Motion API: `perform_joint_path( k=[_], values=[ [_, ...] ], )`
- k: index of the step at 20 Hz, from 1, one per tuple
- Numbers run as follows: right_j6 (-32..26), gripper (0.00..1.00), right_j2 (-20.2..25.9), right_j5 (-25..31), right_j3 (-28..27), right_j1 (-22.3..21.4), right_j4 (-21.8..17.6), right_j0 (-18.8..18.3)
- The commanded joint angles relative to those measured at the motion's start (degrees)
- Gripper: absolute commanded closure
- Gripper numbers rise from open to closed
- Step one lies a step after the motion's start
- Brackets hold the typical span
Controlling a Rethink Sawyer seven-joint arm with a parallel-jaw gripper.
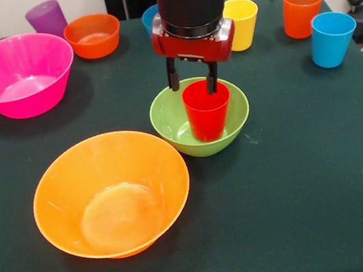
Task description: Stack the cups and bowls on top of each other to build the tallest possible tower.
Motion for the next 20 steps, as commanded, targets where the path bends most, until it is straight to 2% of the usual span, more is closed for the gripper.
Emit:
perform_joint_path(
  k=[1, 11, 20],
  values=[
    [-3.93, 0.00, 5.13, 4.80, -4.46, 5.26, -2.97, -0.51],
    [-4.74, 0.00, 4.96, 4.62, -7.23, 8.02, -3.58, -0.40],
    [-5.74, 0.00, 5.41, 4.12, -7.00, 8.38, -3.51, -0.84]
  ],
)
